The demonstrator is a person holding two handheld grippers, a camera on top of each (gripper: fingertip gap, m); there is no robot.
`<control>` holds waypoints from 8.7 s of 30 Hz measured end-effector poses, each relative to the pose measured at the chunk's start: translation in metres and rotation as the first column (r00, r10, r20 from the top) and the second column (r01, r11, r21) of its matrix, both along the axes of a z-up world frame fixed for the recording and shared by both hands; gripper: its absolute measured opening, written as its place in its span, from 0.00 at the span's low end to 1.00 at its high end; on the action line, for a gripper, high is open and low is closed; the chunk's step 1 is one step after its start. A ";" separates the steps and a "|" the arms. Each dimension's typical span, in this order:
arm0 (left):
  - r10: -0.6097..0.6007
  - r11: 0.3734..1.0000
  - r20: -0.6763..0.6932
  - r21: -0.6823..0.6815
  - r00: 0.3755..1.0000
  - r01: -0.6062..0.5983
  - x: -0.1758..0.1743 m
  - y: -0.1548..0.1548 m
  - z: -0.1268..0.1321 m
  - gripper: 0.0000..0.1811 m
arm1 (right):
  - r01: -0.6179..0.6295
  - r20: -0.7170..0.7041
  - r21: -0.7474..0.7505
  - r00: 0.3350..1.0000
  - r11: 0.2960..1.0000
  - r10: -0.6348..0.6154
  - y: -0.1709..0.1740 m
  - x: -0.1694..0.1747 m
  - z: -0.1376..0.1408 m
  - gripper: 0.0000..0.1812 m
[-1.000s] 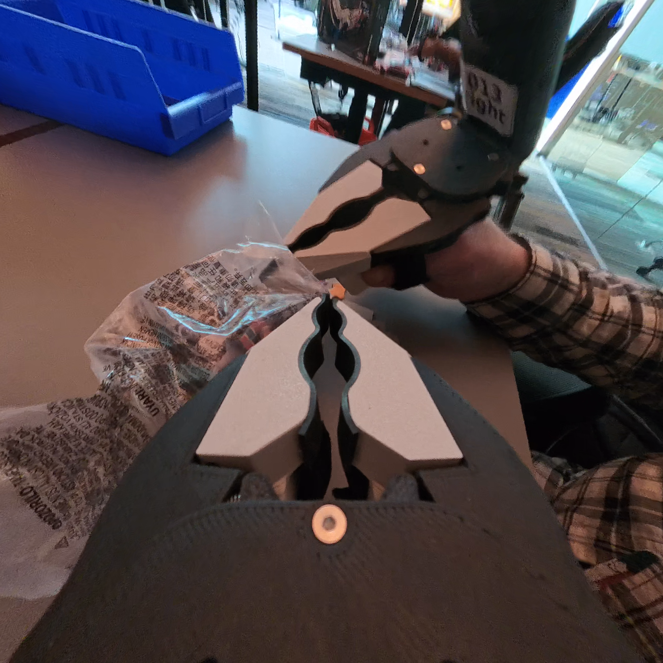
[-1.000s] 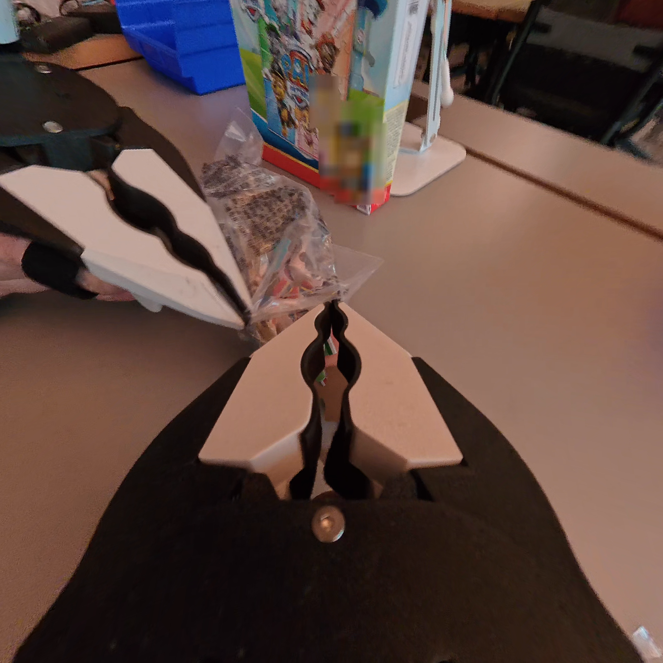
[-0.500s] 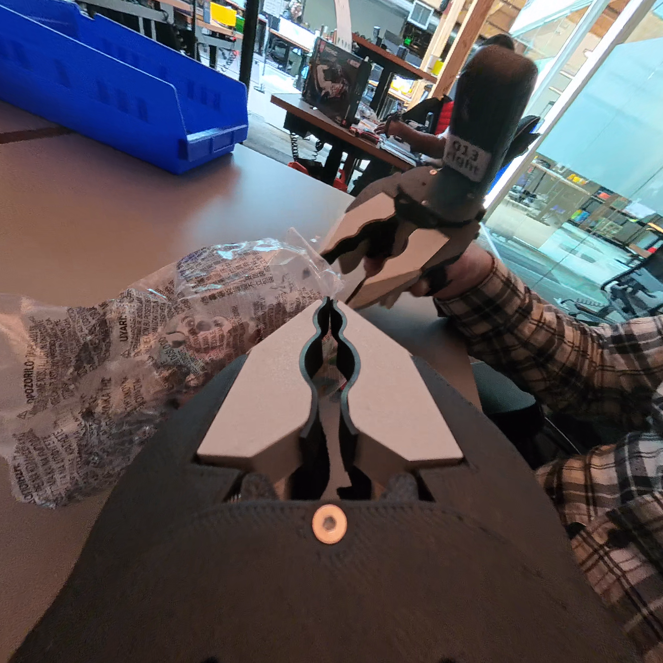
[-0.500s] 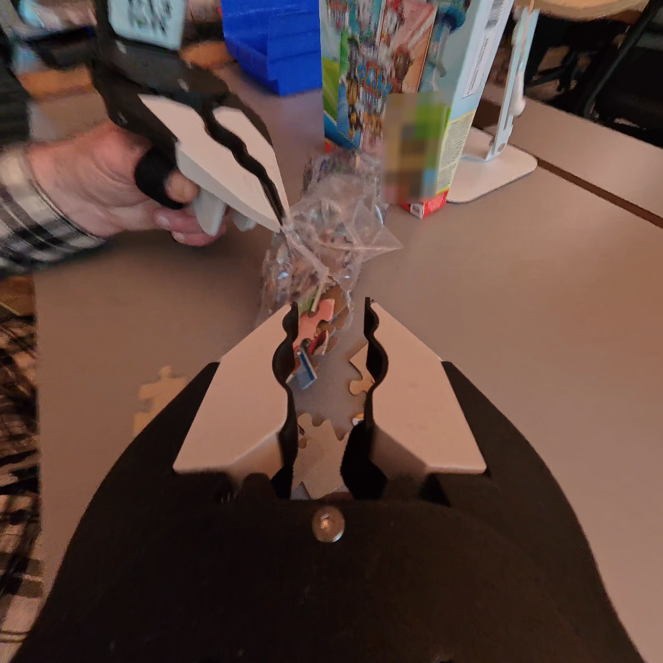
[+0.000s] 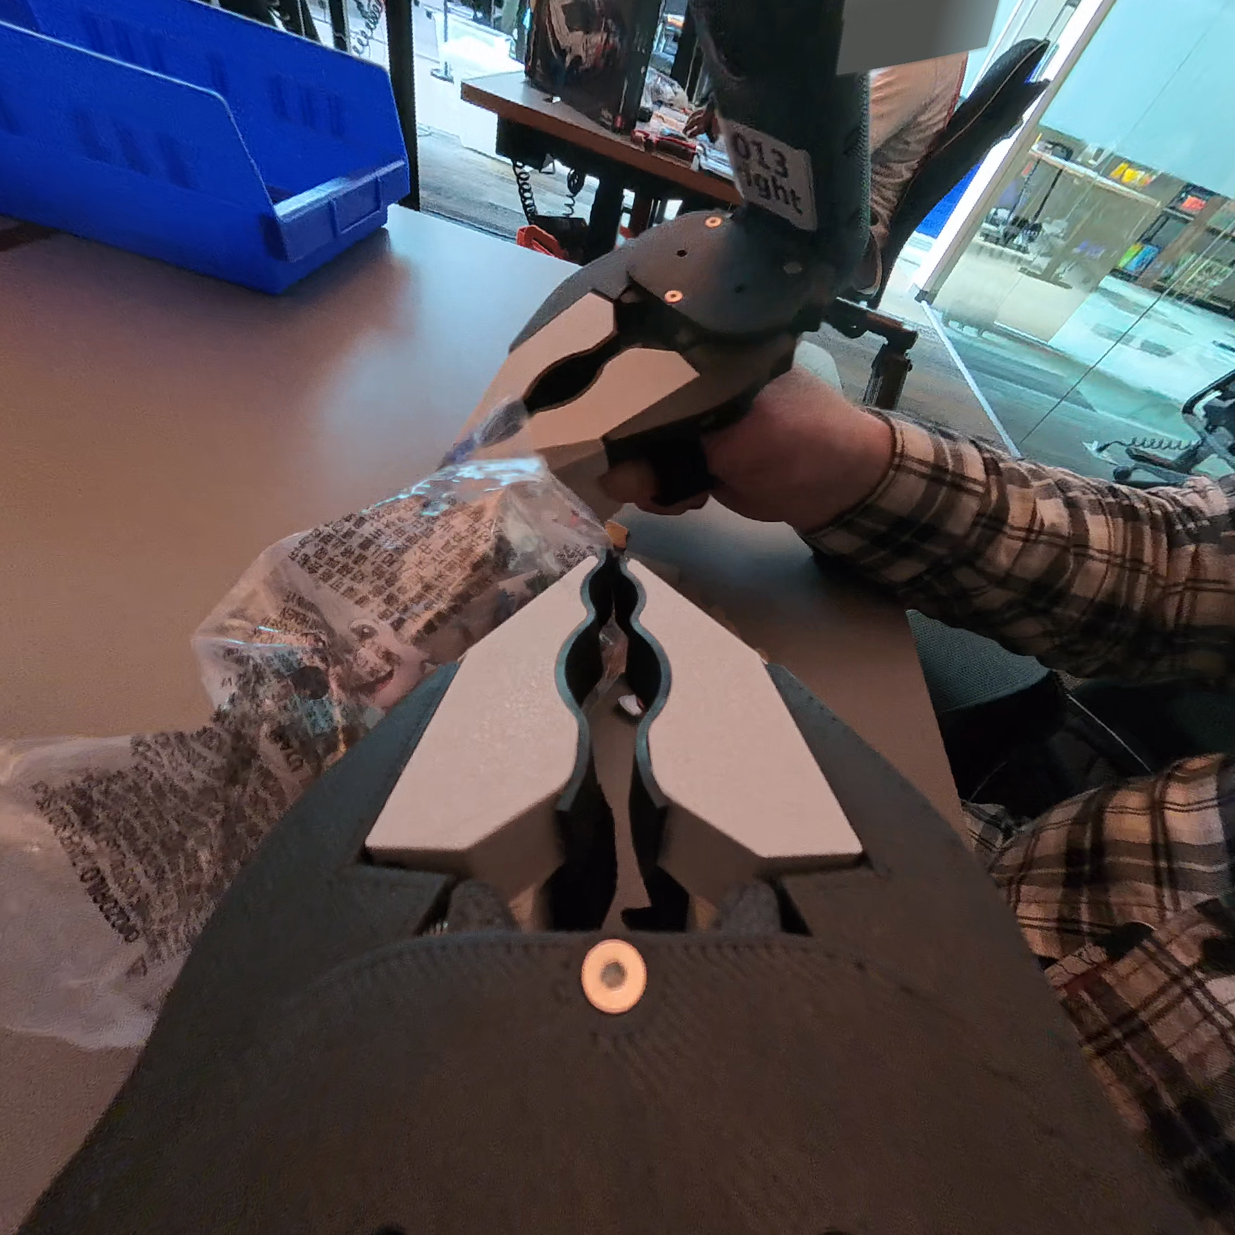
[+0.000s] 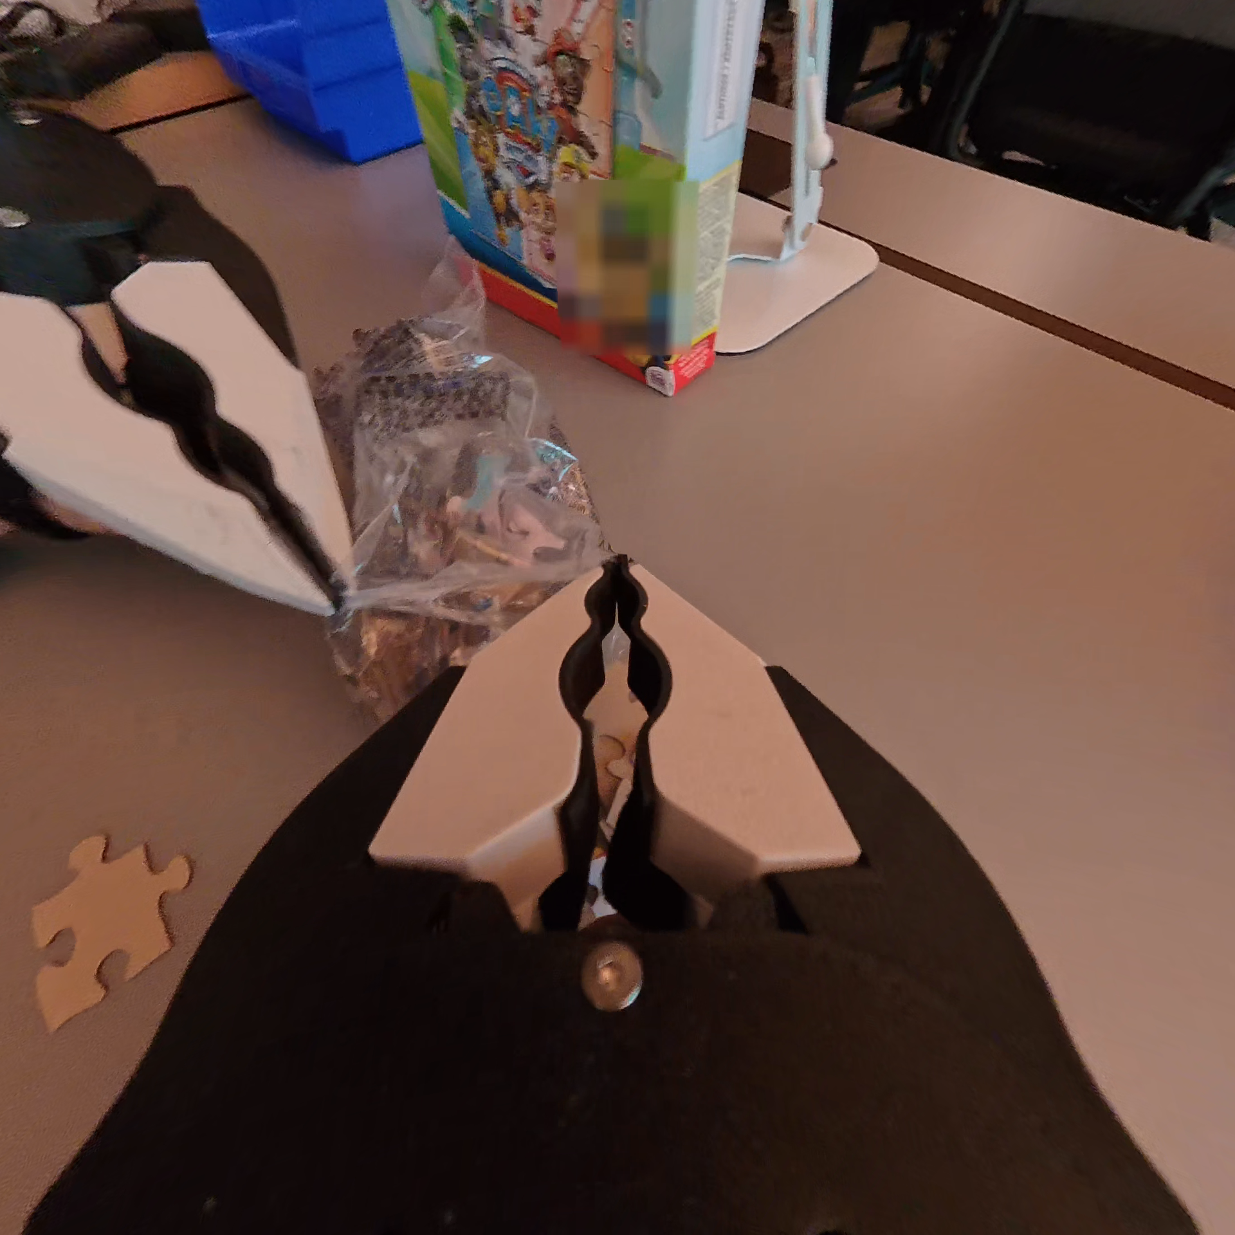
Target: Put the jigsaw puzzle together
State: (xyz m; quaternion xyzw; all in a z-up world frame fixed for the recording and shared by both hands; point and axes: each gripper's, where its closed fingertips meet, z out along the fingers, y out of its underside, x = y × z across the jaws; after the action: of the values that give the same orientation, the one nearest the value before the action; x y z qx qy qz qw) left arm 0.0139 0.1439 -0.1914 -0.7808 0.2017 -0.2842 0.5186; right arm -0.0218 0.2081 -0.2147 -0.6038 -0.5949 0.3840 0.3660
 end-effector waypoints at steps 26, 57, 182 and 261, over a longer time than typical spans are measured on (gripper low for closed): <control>0.135 0.971 0.166 -0.218 0.977 -0.097 -0.077 0.015 -0.029 0.08 | -0.303 -0.309 0.043 0.902 0.952 0.301 -0.031 0.015 0.050 0.00; 0.194 0.939 -0.566 0.343 0.801 0.015 -0.023 0.034 0.079 0.05 | -0.235 -0.138 0.129 0.958 0.963 0.252 -0.026 0.013 0.067 0.00; -0.062 0.927 -0.307 -0.369 0.950 -0.060 -0.118 -0.028 -0.079 0.12 | -0.258 0.450 0.049 0.868 0.965 0.210 0.058 -0.010 -0.053 0.17; -0.076 0.973 -0.541 -0.222 0.838 -0.055 -0.084 -0.029 -0.083 0.08 | -0.379 0.167 -0.132 0.902 0.916 0.397 -0.055 0.007 -0.024 0.23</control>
State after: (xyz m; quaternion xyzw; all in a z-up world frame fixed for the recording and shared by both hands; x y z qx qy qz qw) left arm -0.0698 0.1152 -0.2741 -0.8825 0.3112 -0.0742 0.3447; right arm -0.0149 0.1528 -0.2392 -0.5241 -0.7163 0.4180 0.1938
